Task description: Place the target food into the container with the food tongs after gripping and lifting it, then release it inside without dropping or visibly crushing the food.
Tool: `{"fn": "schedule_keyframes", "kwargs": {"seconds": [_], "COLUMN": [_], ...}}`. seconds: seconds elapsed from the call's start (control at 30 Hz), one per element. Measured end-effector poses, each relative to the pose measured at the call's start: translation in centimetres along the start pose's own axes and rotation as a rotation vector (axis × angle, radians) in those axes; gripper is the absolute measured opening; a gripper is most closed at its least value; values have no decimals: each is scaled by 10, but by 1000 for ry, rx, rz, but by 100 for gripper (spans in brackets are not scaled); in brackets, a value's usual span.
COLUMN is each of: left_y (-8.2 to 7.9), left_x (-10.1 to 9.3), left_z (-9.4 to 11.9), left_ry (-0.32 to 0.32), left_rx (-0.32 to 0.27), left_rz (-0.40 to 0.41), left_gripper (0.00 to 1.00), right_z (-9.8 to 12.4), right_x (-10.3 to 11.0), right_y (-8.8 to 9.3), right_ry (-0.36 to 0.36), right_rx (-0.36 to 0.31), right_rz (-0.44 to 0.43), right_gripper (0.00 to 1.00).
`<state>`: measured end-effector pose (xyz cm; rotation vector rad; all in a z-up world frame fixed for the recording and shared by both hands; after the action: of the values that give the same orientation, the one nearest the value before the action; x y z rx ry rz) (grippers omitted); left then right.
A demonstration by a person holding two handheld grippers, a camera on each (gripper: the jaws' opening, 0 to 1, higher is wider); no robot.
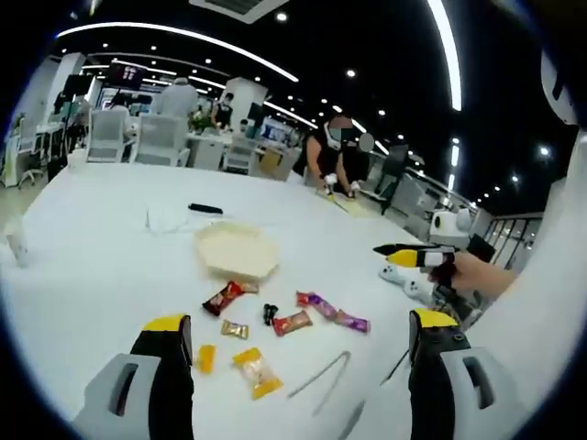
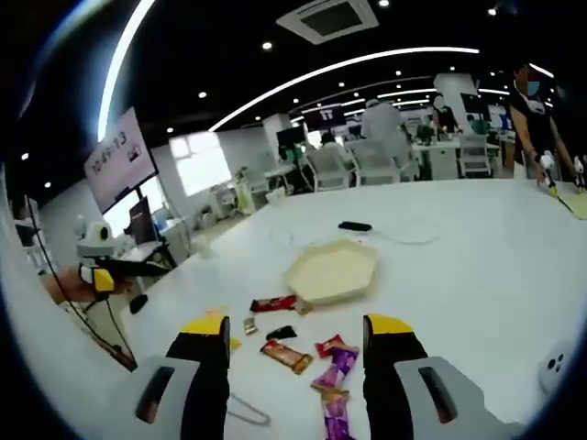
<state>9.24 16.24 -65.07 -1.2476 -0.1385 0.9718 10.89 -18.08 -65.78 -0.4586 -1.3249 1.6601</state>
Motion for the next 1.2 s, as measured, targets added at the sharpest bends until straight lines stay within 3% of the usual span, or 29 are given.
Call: {"fn": "schedule_keyframes", "kwargs": {"seconds": [0.67, 0.93, 1.2], "left_y": [18, 30, 38], "left_x": [5, -1, -11], "left_z": [2, -3, -13], "left_ry": [24, 56, 65], "left_rx": [39, 92, 107], "left_rz": [-3, -21, -4], "left_gripper": [99, 99, 99], "right_z": [-8, -10, -19], "right_x": [1, 5, 15], "right_y": [16, 27, 39], "right_ry": [-33, -53, -109], "right_rx": [46, 43, 104], "right_rz": [-12, -15, 17], "right_gripper": [59, 59, 59]}}
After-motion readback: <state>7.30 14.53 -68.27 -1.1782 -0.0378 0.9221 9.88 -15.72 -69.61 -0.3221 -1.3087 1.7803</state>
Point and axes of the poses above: the point that each gripper's makers call its tool centre point, and the gripper's own axes: z roughly backward along the fingers, x roughly to its left, y roughly out of its underside, the point moved 8 cm from there along z, roughly backward along the fingers, and after that the axes turned 1 degree about z, right-handed, at the moved point
